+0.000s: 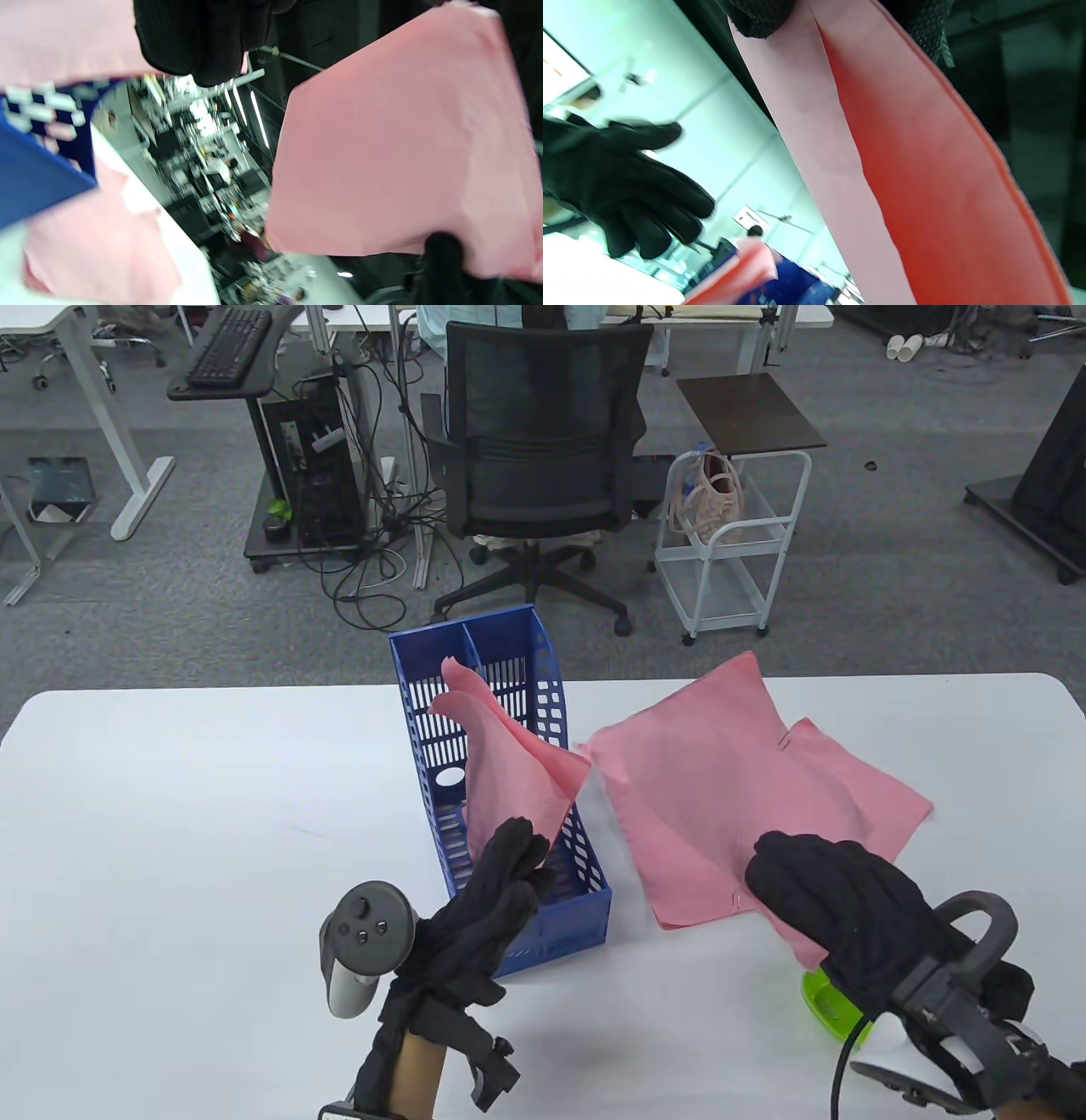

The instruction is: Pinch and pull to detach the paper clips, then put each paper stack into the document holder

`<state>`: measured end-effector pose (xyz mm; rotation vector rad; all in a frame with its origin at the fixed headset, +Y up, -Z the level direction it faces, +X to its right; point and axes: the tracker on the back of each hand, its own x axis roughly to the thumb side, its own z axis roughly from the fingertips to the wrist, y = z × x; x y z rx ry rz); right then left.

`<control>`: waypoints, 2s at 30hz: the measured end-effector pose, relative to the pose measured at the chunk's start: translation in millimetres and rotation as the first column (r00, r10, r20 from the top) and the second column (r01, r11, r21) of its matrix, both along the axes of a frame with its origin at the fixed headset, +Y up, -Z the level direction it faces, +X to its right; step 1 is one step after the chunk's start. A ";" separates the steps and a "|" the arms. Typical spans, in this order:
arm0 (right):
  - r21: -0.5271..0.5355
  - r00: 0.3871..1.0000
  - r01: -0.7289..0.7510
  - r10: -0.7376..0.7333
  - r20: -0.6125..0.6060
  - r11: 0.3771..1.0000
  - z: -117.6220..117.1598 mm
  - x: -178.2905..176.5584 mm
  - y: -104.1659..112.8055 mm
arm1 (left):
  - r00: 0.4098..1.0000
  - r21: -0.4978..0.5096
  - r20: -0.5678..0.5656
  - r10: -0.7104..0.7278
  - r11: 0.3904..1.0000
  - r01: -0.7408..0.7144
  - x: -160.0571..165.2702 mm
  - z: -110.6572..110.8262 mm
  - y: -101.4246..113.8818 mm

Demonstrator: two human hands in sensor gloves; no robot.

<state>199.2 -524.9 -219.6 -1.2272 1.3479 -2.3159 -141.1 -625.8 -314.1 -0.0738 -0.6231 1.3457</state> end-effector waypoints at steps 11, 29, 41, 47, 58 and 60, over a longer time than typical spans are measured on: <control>0.210 0.951 -0.212 0.251 -0.181 0.955 49.2 -32.6 -17.0 | 0.847 -0.276 0.279 0.454 0.882 -0.382 -8.4 -18.2 -27.1; 0.127 0.922 -0.337 0.354 -0.158 0.933 46.6 -28.9 -39.4 | 0.942 -0.222 0.283 0.179 0.968 -0.117 -18.8 -21.0 -15.3; -0.225 0.983 -0.117 0.144 0.111 0.967 -3.7 -4.7 -26.5 | 0.996 0.038 0.008 -0.086 0.996 0.085 -31.0 1.8 17.9; -0.259 0.986 0.090 -0.049 0.161 0.962 -26.7 -5.5 -12.0 | 0.942 0.190 -0.143 -0.304 0.925 0.328 -11.3 17.9 33.3; -0.333 0.979 0.199 -0.170 0.114 0.922 -42.4 -25.1 -6.9 | 0.810 0.300 -0.150 -0.567 0.755 0.583 23.8 31.8 39.0; -0.358 0.979 0.203 -0.179 0.099 0.911 -44.4 -26.9 -6.4 | 0.810 0.305 -0.132 -0.571 0.754 0.582 26.6 32.0 38.1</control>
